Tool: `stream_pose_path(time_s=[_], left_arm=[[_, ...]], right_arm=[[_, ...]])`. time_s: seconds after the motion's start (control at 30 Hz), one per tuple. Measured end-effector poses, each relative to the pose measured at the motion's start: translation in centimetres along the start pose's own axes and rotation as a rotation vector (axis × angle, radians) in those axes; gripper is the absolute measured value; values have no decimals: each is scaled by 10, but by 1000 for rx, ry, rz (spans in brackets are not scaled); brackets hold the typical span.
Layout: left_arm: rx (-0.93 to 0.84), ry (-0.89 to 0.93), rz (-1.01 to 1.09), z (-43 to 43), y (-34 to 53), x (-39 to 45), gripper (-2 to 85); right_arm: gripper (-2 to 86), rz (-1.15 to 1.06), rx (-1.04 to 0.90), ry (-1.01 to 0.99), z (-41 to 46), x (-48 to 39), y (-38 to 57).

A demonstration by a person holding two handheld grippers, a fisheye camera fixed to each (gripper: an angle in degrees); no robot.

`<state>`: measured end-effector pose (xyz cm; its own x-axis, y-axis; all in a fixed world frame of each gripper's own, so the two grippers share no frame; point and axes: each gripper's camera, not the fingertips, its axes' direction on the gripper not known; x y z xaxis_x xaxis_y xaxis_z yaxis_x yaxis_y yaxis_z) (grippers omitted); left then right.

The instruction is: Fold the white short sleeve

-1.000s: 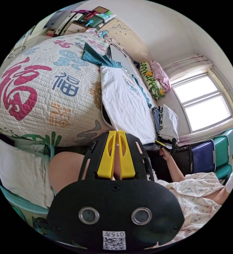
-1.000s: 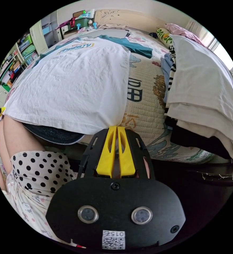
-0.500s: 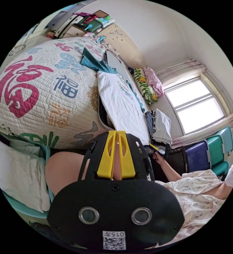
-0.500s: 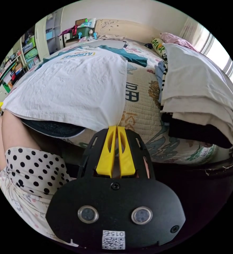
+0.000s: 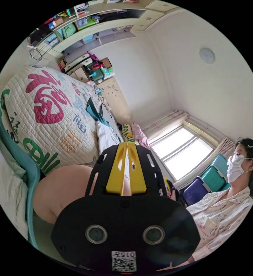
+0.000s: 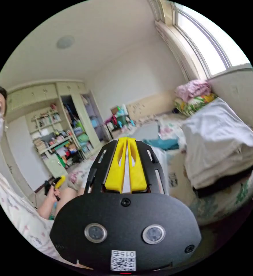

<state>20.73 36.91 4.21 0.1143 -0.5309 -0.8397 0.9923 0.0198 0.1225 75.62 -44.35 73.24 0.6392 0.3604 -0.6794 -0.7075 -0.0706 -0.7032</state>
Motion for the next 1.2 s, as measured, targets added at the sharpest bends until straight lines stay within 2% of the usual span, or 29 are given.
stream_pose_path(time_s=[0.07, 0.17, 0.27, 0.4, 0.47, 0.57, 0.73, 1.0, 1.13, 1.2], left_arm=[[-9, 12, -9, -5, 0, -5, -9], [-26, 4, -9, -10, -1, -8, -9], [-25, -6, -14, -15, 0, -13, -9], [-34, -8, -27, -17, 0, -21, -9], [-41, -8, -30, -16, -1, -25, -9], [-53, -15, -40, -13, -3, -32, -9], [-82, -45, -61, -1, -7, -42, -9], [-108, -119, -95, 28, -9, -55, -9], [-126, -182, -102, 49, -8, -55, -9], [-136, -203, -108, 66, -8, -57, -9]], right_arm=[[-5, 0, 277, -296, -61, -38, -40], [-5, -46, 543, -624, -129, -83, -74], [-6, -106, 704, -902, -183, -123, -93], [-7, -94, 749, -1231, -230, -142, -106], [-9, -69, 690, -1514, -236, -143, -122], [-10, -99, 618, -1717, -238, -157, -138], [-10, -103, 665, -1789, -240, -158, -159], [-10, 36, 642, -1892, -150, -157, -218], [-9, 51, 684, -1815, -83, -141, -247], [-8, 14, 706, -1663, -48, -128, -249]])
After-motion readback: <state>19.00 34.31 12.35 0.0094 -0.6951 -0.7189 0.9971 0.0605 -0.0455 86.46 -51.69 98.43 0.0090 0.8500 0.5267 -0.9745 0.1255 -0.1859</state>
